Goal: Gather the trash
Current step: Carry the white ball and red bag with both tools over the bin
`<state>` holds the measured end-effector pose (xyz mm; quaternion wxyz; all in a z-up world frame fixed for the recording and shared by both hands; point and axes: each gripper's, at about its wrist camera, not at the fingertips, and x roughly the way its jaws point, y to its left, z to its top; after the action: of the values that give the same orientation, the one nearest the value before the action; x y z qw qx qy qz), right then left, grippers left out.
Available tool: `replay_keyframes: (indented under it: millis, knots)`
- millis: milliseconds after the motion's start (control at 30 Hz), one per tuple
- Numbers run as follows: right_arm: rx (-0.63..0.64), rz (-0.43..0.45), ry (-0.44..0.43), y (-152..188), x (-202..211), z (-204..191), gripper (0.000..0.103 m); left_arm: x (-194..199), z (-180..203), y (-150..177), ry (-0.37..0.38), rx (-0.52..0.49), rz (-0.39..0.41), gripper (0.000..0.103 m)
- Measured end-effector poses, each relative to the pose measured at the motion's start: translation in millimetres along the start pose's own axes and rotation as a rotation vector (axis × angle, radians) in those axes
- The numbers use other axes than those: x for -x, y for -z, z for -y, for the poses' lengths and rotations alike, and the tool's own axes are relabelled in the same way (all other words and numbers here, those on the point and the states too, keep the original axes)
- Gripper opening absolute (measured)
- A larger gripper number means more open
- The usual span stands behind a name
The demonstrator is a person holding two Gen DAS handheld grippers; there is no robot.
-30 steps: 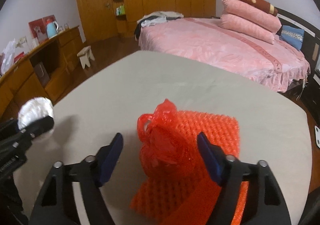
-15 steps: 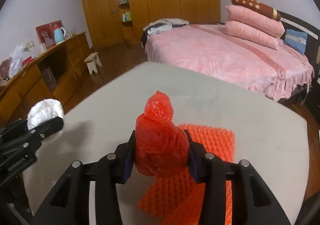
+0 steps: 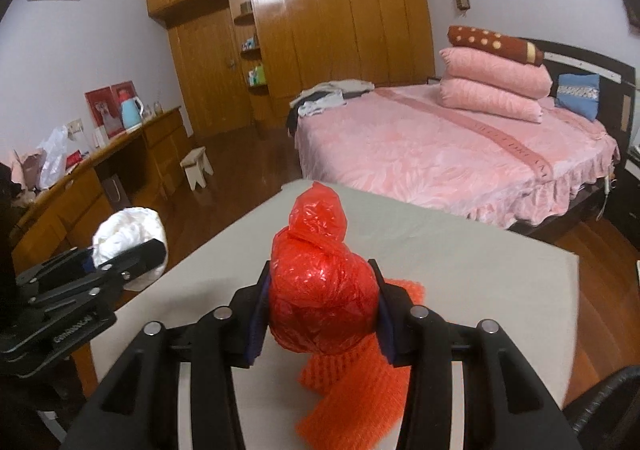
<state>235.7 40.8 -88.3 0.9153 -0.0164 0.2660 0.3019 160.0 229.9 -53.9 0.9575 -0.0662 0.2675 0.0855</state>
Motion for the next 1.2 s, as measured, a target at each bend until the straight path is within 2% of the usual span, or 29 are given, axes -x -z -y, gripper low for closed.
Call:
replay_keyframes:
  millis: [367,600,1200]
  knots:
    - [-0.035,0.075,0.062,4,94,22,0.044,50,55,1,0.086,-0.035,0.043,0.035]
    - [-0.054,0.111,0.102,16,139,38,0.044,76,91,6,0.146,-0.063,0.059,0.035]
    - [-0.135,0.147,0.309,73,246,116,0.044,101,207,42,0.372,-0.196,0.031,0.036]
